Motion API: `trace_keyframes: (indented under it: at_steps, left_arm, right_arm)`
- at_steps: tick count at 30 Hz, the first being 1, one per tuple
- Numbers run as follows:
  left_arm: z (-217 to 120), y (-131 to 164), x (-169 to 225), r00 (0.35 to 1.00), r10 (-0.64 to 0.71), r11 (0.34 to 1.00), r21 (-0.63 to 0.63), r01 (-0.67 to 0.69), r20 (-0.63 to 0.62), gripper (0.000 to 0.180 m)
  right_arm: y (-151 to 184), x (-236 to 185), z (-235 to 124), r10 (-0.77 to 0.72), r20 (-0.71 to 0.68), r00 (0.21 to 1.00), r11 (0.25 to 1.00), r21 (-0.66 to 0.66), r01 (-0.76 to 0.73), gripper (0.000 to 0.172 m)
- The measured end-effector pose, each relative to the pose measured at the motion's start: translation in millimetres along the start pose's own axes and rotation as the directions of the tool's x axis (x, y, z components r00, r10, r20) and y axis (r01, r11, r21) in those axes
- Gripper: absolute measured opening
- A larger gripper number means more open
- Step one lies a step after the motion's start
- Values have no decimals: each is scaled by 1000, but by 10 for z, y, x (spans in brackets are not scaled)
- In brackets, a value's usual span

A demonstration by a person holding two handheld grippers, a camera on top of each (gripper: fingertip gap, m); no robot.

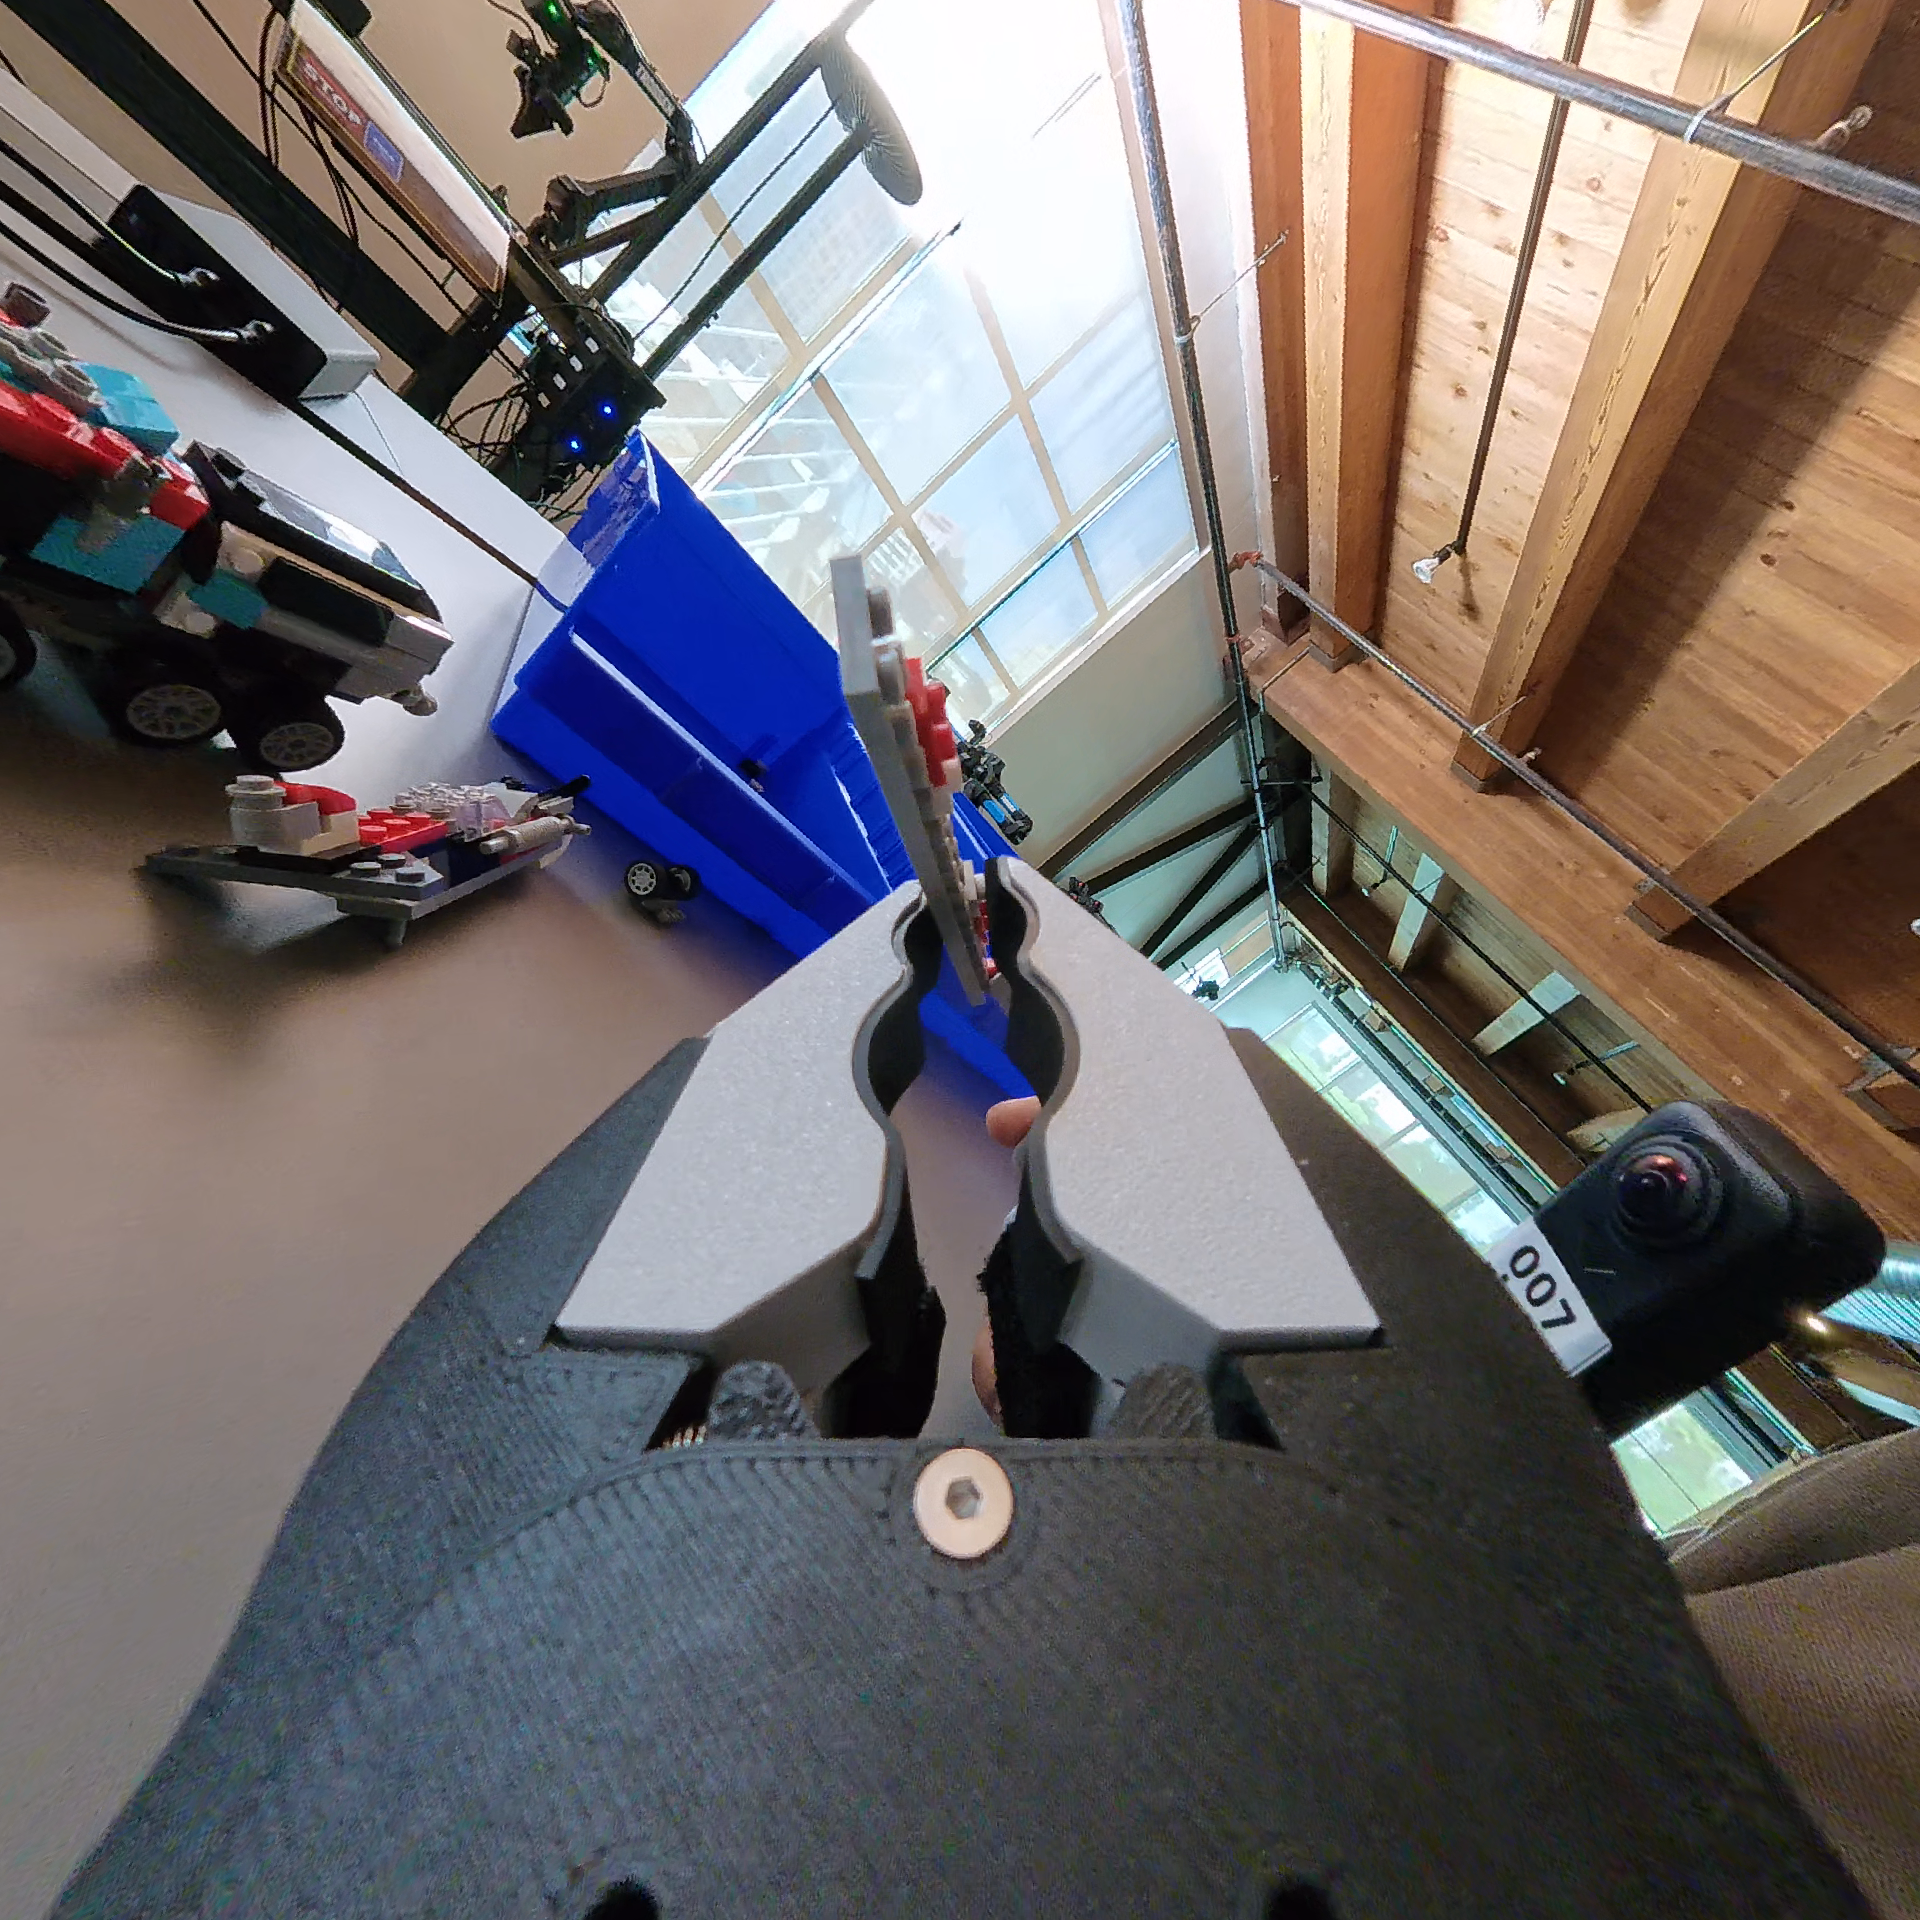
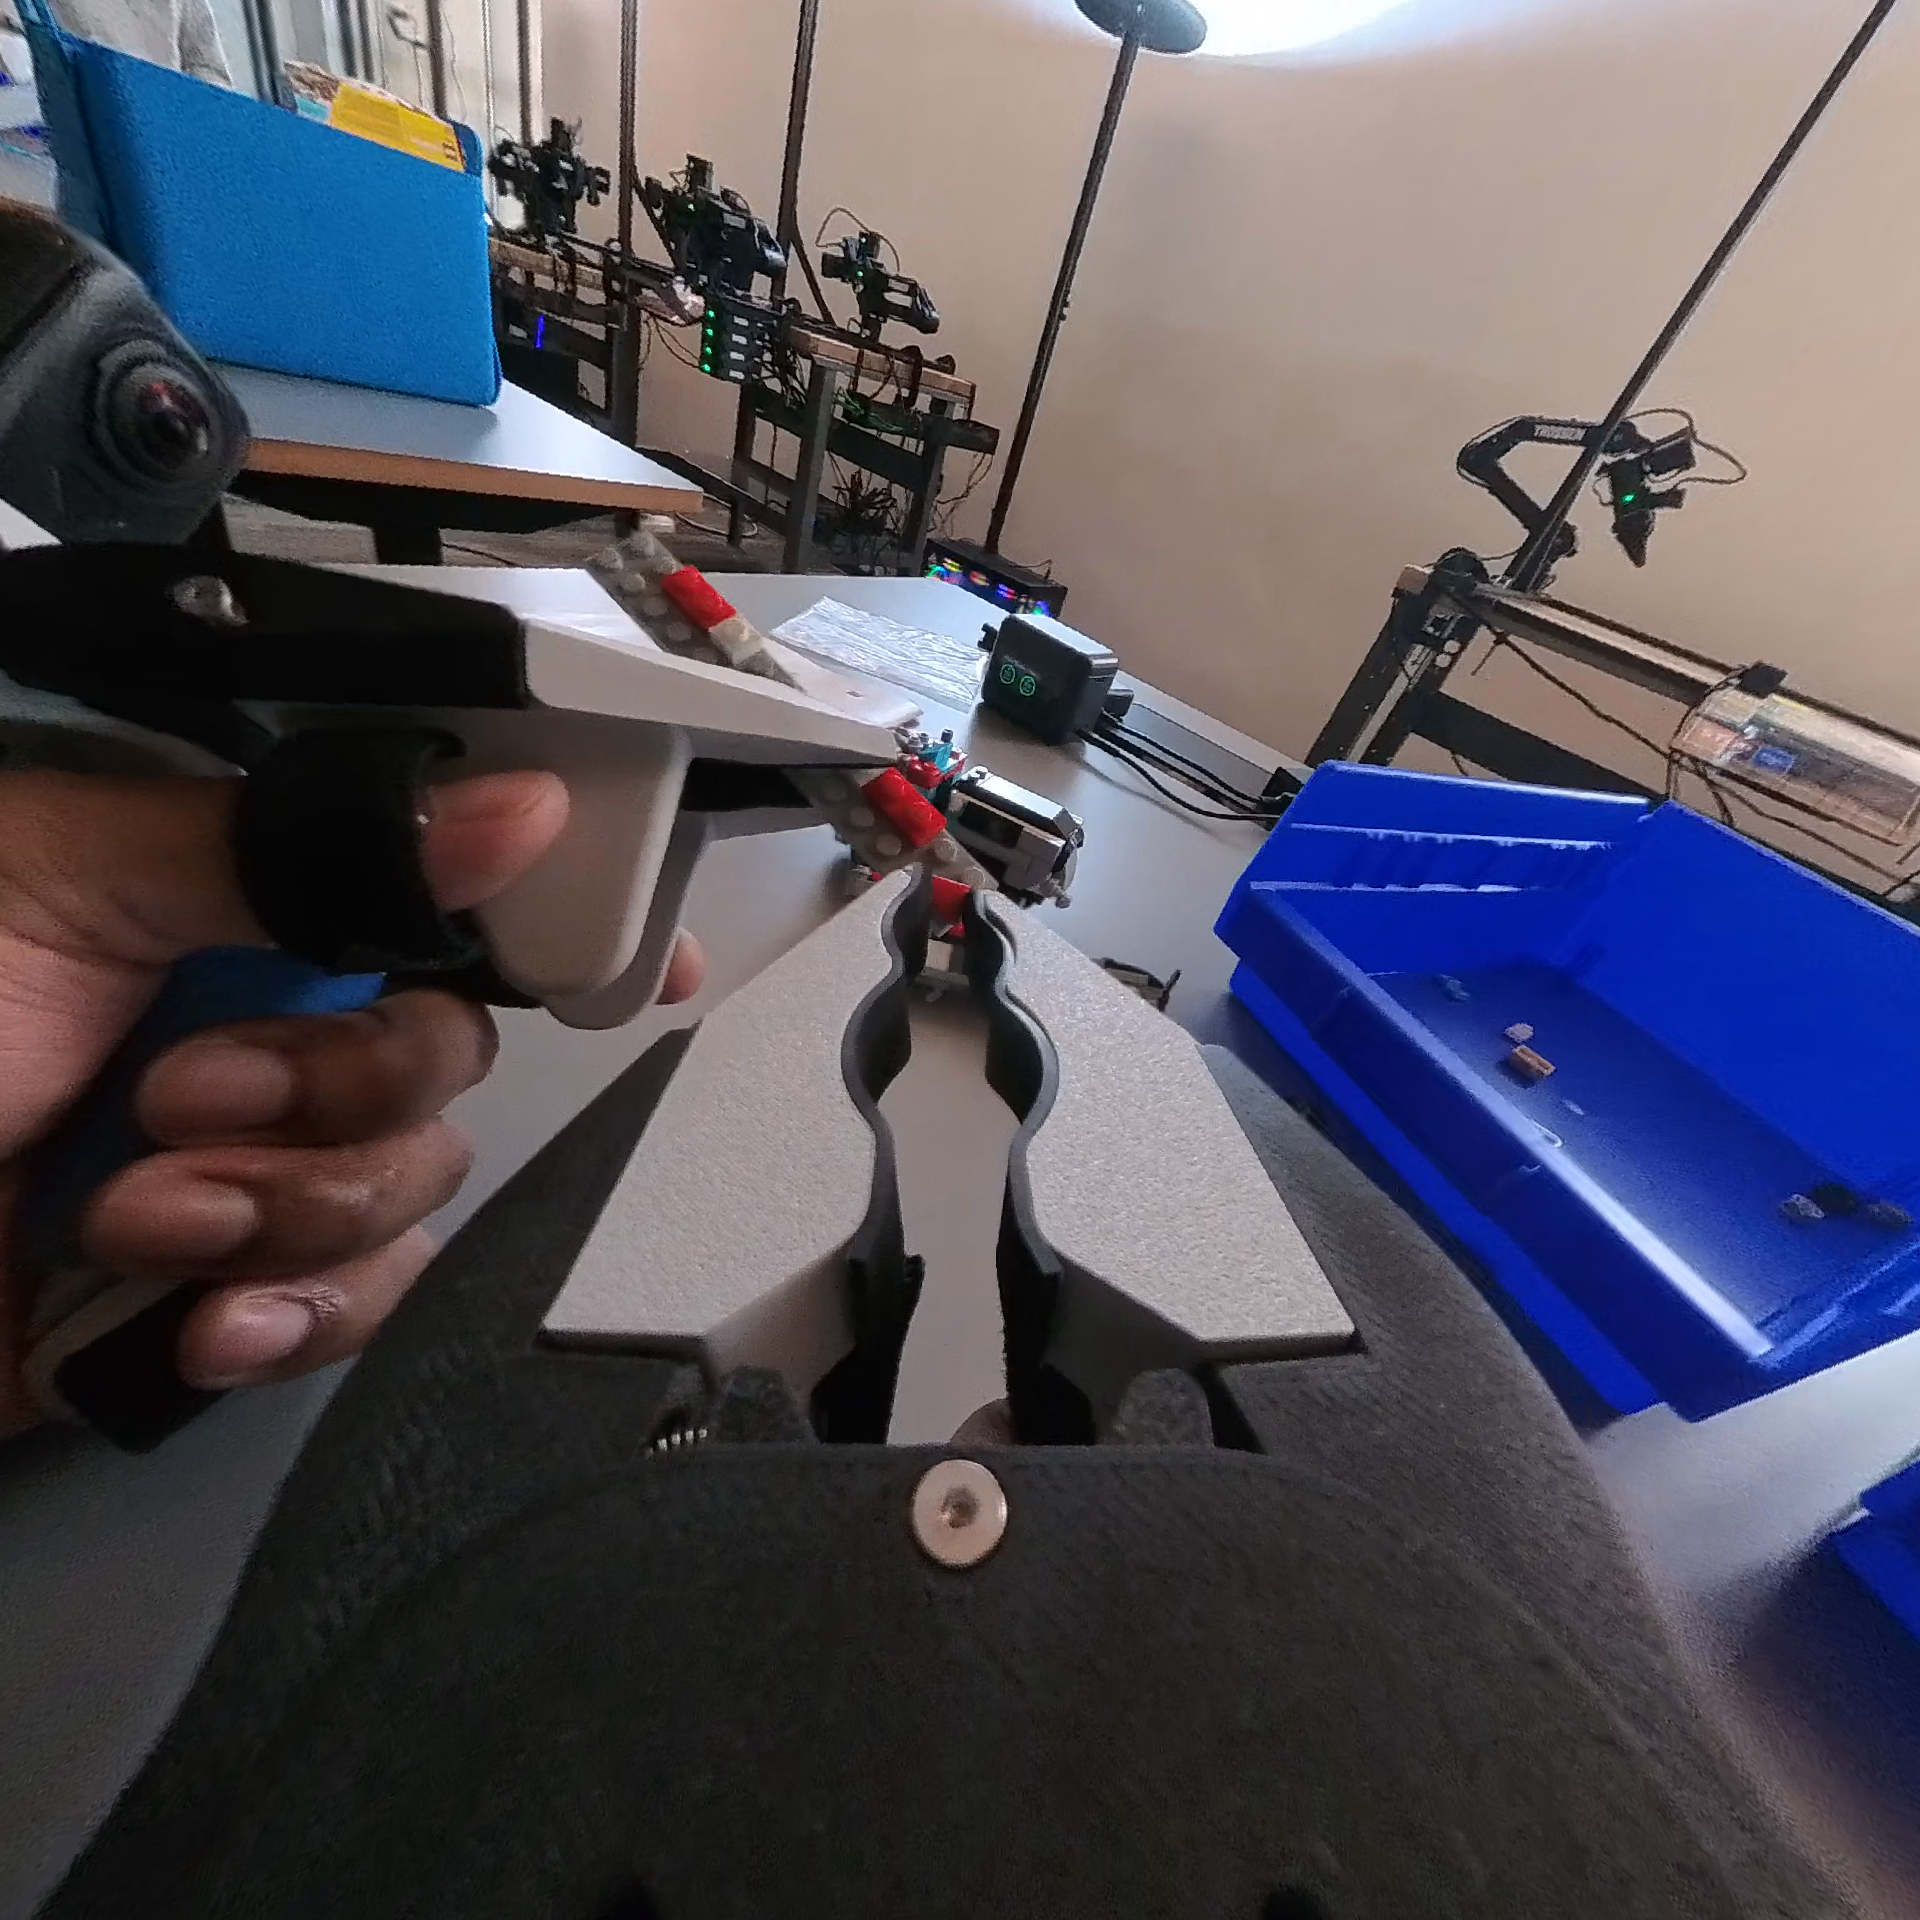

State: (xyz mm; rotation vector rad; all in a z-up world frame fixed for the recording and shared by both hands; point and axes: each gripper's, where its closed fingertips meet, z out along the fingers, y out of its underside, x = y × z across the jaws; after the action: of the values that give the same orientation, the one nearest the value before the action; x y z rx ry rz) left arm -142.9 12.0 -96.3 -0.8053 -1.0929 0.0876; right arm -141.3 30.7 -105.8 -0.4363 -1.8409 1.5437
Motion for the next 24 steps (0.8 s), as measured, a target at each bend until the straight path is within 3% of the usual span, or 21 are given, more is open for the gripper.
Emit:
trace_keyframes:
  at_steps: [5,13,21,24]
  left_arm:
    - [-3,-2,-2,1000,7,1000,2,-7,5,9]
    - [-15,-30,-14,1000,15,1000,21,-15,16,9]
    - [-27,-33,50,999,52,998,33,-52,-8,9]
    - [-24,-29,51,999,47,998,29,-47,-13,9]
  right_arm:
    - [-7,1,-4,117,39,992,993,10,-118,5]
    - [28,29,-26,167,45,985,986,0,-167,0]
    - [36,5,-14,239,81,968,971,-15,-238,22]
    - [37,-9,-15,324,127,938,946,-29,-323,20]
